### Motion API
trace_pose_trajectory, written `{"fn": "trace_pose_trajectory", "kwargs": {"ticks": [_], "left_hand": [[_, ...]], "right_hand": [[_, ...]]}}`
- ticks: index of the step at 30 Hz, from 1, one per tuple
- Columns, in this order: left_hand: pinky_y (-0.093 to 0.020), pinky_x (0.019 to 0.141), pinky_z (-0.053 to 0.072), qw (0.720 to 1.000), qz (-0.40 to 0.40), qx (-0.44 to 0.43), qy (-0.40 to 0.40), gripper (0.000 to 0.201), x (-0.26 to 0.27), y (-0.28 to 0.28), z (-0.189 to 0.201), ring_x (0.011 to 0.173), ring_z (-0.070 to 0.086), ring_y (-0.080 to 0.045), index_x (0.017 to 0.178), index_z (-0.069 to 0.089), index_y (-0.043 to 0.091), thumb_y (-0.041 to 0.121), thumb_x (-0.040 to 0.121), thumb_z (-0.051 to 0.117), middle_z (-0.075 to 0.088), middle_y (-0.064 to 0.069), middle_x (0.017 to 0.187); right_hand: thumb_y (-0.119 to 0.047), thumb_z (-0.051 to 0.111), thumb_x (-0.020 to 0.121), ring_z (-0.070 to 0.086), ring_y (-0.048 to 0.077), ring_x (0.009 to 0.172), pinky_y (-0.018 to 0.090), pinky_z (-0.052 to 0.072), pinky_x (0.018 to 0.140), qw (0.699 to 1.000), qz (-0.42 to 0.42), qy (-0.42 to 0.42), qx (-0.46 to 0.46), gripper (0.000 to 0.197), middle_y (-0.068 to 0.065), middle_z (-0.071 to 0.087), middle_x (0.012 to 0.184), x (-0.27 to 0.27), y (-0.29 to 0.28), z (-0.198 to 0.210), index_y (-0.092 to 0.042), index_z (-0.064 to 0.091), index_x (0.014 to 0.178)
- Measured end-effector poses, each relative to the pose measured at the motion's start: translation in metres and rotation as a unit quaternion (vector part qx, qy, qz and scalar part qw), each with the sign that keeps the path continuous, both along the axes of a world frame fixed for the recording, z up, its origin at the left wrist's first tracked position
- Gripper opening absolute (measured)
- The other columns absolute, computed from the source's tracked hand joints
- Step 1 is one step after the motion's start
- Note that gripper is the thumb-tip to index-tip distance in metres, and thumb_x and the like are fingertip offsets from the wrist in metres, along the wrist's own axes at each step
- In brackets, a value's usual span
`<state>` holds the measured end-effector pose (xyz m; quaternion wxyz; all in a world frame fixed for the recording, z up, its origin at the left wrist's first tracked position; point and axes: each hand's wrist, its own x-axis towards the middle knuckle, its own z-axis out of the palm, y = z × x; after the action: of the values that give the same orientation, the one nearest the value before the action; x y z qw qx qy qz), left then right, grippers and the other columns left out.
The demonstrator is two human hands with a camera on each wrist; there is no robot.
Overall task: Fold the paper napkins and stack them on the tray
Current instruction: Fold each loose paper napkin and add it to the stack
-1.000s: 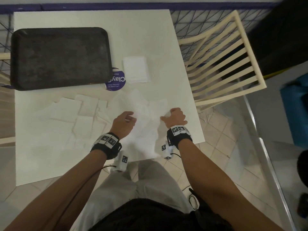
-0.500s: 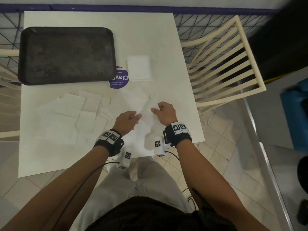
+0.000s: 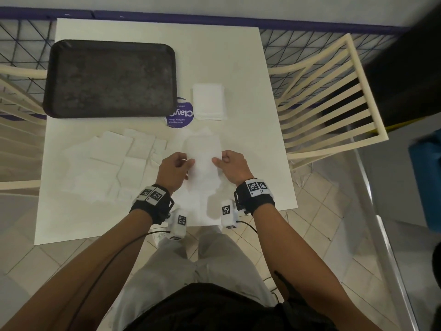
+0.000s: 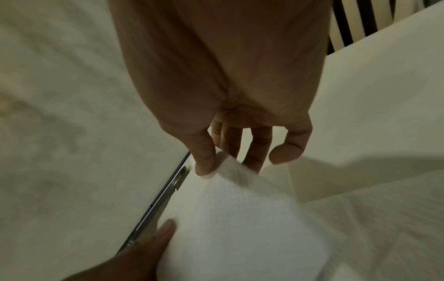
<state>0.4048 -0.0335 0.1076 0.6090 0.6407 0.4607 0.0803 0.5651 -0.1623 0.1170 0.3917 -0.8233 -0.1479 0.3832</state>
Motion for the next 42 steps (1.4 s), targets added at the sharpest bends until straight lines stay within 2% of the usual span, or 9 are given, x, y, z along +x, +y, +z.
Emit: {"fn": "trace_pose_trajectory", "kwargs": {"ticks": [5,12,16,19,26,30,33,38,42], "left_hand": [[-0.054,0.075,0.062,1.000,0.017,0.002,-0.013,0.017,-0.006,0.008,0.001,0.087,0.071,-0.039,0.106,0.067,0.014,0.027,0.096,0.070,0.074,-0.010,0.093],[-0.059,0.092,0.058,0.995,0.035,-0.069,-0.063,0.013,-0.012,0.013,0.003,0.093,0.072,-0.040,0.107,0.073,0.013,0.009,0.094,0.071,0.078,-0.011,0.095],[-0.050,0.090,0.060,0.992,0.045,-0.088,-0.079,0.019,-0.011,0.013,0.011,0.085,0.070,-0.028,0.092,0.075,0.016,-0.001,0.094,0.067,0.077,-0.003,0.084],[-0.047,0.089,0.059,0.986,0.068,-0.118,-0.099,0.016,-0.011,0.015,0.014,0.089,0.069,-0.031,0.092,0.075,0.009,-0.006,0.090,0.068,0.074,-0.016,0.093],[-0.031,0.081,0.061,0.984,0.066,-0.126,-0.103,0.023,-0.013,0.019,0.019,0.097,0.072,-0.027,0.099,0.077,-0.001,-0.011,0.091,0.059,0.075,-0.017,0.109],[-0.039,0.088,0.061,0.983,0.065,-0.134,-0.106,0.033,-0.014,0.021,0.018,0.100,0.070,-0.032,0.098,0.077,-0.002,-0.012,0.090,0.047,0.074,-0.021,0.112],[-0.044,0.088,0.060,0.984,0.078,-0.123,-0.106,0.020,-0.013,0.022,0.015,0.093,0.070,-0.028,0.099,0.078,0.003,-0.001,0.094,0.059,0.075,-0.017,0.105],[-0.040,0.082,0.064,0.994,0.065,-0.063,-0.054,0.021,-0.010,0.021,0.008,0.083,0.075,-0.028,0.110,0.078,0.014,0.017,0.089,0.080,0.079,-0.008,0.089],[-0.045,0.082,0.064,0.999,0.034,-0.020,-0.026,0.006,-0.011,0.018,0.009,0.080,0.076,-0.029,0.094,0.082,0.015,0.017,0.088,0.080,0.079,-0.002,0.087]], "right_hand": [[-0.022,0.076,0.086,0.061,0.013,0.061,0.030,0.047,0.073,0.999,0.036,0.024,0.001,0.019,-0.016,0.056,0.052,-0.001,0.001,-0.001,-0.012,0.064,0.098],[-0.015,0.075,0.085,0.058,0.013,0.058,0.030,0.044,0.065,0.998,0.006,0.046,0.034,0.016,-0.004,0.055,0.062,-0.003,0.006,0.000,-0.014,0.064,0.097],[-0.009,0.066,0.088,0.053,0.019,0.066,0.029,0.044,0.060,0.993,-0.007,0.093,0.069,0.016,0.008,0.054,0.075,-0.004,0.007,0.004,-0.014,0.062,0.103],[-0.006,0.057,0.086,0.054,0.024,0.073,0.037,0.046,0.064,0.983,-0.029,0.143,0.107,0.014,0.014,0.059,0.082,-0.008,0.008,0.005,-0.010,0.063,0.098],[0.003,0.046,0.086,0.056,0.024,0.070,0.034,0.048,0.065,0.972,-0.082,0.192,0.112,0.035,0.007,0.069,0.090,-0.007,0.011,0.007,-0.014,0.076,0.079],[-0.005,0.047,0.084,0.059,0.026,0.075,0.034,0.049,0.068,0.967,-0.088,0.206,0.119,0.033,0.010,0.072,0.095,-0.005,0.012,0.013,-0.012,0.079,0.082],[-0.008,0.062,0.085,0.066,0.023,0.082,0.038,0.055,0.071,0.976,-0.069,0.168,0.119,0.018,0.007,0.074,0.096,-0.006,0.011,0.010,-0.014,0.079,0.088],[0.002,0.060,0.084,0.062,0.019,0.079,0.040,0.056,0.075,0.986,-0.042,0.105,0.125,0.030,0.005,0.062,0.079,-0.006,0.012,0.006,-0.020,0.074,0.098],[-0.012,0.068,0.084,0.063,0.016,0.080,0.032,0.053,0.077,0.995,0.015,0.026,0.091,0.028,-0.002,0.067,0.083,-0.006,0.019,0.008,-0.030,0.072,0.105]]}}
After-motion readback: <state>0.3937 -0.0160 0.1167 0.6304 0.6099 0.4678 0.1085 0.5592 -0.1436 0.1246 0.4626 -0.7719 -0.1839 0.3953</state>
